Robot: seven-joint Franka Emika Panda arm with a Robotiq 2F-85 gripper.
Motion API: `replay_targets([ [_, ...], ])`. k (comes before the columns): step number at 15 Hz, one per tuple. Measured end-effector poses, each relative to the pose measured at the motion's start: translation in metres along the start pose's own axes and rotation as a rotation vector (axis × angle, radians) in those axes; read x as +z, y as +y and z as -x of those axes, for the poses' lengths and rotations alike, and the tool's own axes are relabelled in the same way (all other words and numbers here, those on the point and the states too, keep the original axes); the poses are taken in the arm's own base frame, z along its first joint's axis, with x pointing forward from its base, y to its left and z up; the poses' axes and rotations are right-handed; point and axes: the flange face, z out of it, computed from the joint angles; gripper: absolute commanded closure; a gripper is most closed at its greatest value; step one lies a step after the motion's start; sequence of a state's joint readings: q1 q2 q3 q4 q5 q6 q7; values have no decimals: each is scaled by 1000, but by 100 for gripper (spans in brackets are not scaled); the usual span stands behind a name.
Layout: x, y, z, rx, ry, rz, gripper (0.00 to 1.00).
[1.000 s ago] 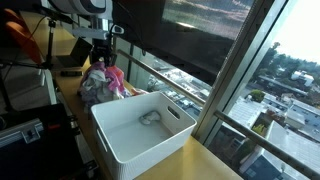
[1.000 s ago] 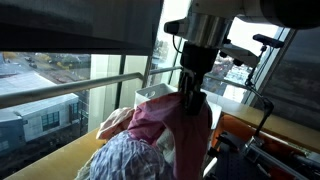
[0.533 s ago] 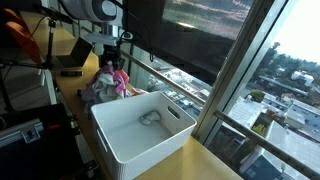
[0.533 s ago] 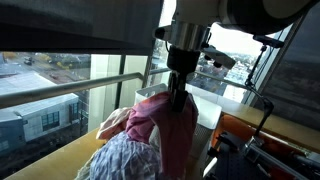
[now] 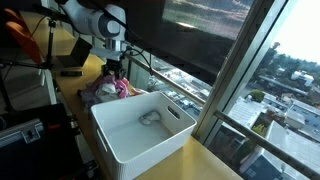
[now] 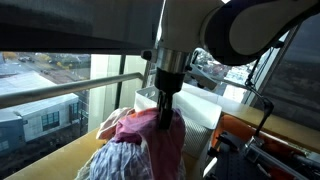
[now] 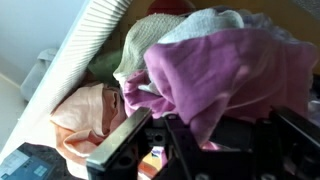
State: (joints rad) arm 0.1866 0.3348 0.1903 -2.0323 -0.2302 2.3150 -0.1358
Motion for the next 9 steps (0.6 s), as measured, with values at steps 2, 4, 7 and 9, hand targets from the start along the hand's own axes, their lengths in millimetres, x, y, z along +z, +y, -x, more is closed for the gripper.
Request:
replay_targets([
  [2, 6, -10, -6, -21, 16, -2, 54],
  [4, -1, -19, -9, -47, 35, 3, 39],
  [7, -36, -21, -11, -85, 86, 26, 18],
  [9, -76, -11, -10, -96, 137, 51, 3],
])
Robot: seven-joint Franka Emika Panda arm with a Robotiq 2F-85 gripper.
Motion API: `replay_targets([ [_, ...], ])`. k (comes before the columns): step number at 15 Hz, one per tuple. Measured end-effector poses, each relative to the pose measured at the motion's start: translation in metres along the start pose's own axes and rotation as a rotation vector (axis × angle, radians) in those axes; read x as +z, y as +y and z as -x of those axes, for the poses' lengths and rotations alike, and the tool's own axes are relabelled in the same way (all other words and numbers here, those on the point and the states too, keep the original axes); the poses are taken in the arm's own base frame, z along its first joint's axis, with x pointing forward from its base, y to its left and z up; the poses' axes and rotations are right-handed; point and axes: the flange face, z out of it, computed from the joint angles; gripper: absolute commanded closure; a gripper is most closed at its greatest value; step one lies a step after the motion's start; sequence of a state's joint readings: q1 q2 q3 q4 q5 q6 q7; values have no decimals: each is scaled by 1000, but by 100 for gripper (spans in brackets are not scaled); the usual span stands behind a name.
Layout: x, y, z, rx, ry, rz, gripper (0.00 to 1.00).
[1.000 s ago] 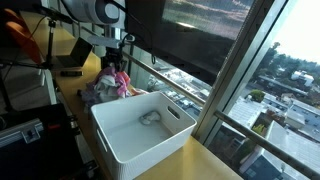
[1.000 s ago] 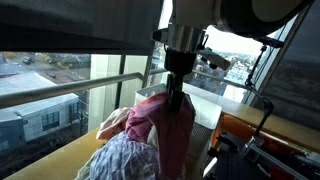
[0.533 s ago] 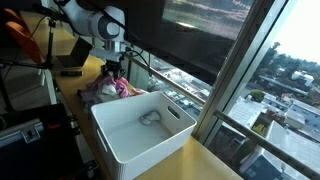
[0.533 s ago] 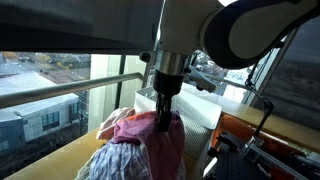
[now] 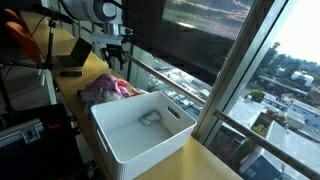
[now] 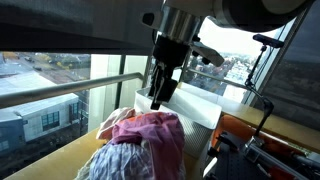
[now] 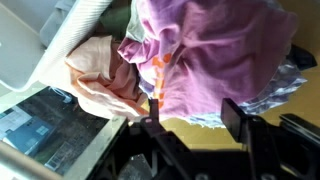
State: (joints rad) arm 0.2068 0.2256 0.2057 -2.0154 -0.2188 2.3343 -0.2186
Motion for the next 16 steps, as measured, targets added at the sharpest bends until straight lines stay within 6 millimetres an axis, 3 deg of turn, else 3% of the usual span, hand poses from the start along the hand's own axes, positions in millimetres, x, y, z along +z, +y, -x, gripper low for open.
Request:
replay_targets([
  [2, -40, 29, 2, 5, 42, 24, 0],
  [4, -72, 71, 11, 21, 72, 46, 0],
  [8, -100, 167, 45, 71, 101, 72, 0],
  [11, -90, 230, 72, 137, 101, 64, 0],
  [14, -52, 274, 94, 207, 75, 30, 0],
  [16, -22, 292, 105, 240, 51, 3, 0],
])
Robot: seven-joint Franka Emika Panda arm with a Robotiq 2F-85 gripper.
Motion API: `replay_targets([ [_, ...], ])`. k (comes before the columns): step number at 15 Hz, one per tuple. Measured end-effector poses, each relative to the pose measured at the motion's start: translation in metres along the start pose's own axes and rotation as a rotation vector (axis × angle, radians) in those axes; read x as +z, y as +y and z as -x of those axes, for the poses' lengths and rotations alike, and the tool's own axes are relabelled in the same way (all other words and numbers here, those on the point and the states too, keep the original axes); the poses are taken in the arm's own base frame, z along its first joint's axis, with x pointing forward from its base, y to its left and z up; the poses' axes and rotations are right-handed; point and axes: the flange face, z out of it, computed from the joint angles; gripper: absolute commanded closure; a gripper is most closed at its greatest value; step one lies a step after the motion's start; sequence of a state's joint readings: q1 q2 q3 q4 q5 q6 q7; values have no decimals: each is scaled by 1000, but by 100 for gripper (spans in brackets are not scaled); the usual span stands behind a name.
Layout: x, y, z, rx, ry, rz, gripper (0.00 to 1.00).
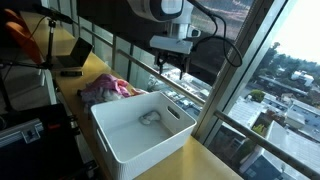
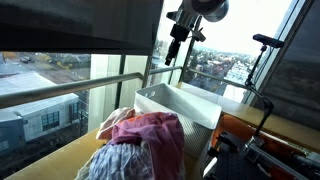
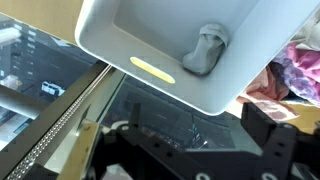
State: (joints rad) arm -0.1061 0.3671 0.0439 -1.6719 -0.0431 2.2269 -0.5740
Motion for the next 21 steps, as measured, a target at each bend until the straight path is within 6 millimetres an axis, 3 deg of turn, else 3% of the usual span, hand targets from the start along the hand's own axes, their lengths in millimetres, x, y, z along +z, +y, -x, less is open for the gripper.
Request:
replay_targets([
  [3, 36, 10, 13, -27, -52, -62, 0],
  [9, 70, 7, 47, -228, -138, -181, 0],
  [16, 154, -42, 89, -365, -107, -152, 0],
  [21, 188, -75, 77, -399, 41, -43, 0],
])
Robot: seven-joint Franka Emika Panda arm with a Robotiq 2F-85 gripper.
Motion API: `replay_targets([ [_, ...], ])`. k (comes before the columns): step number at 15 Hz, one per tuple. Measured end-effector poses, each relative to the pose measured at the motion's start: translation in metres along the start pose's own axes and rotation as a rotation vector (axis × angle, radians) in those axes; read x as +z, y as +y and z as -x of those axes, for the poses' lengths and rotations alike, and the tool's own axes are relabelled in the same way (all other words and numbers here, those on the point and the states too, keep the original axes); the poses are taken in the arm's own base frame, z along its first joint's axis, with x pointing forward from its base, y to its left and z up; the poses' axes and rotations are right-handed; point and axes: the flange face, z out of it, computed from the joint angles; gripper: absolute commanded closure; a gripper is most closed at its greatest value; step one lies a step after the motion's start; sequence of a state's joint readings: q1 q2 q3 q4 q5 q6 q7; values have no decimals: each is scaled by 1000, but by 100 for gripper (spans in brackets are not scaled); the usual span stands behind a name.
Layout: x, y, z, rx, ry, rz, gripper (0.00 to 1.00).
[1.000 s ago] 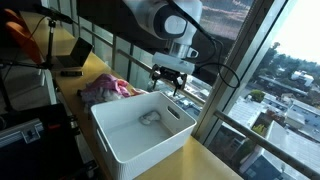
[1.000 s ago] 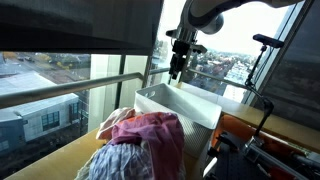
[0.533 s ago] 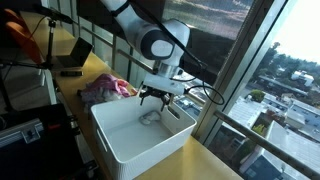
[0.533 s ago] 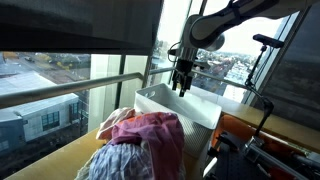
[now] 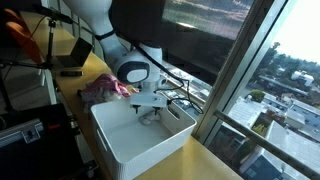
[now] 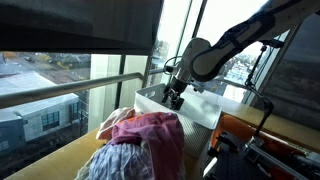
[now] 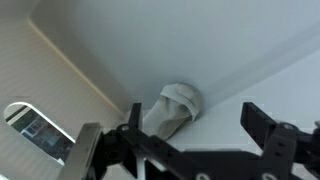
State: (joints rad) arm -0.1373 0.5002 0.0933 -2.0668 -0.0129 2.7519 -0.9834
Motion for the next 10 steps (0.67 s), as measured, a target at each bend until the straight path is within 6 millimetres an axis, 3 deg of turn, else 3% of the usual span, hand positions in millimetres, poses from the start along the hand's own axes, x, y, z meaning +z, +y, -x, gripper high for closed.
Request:
replay_targets([
  [5, 13, -8, -21, -11, 73, 50, 0],
  [10, 13, 9, -27, 11, 107, 56, 0],
])
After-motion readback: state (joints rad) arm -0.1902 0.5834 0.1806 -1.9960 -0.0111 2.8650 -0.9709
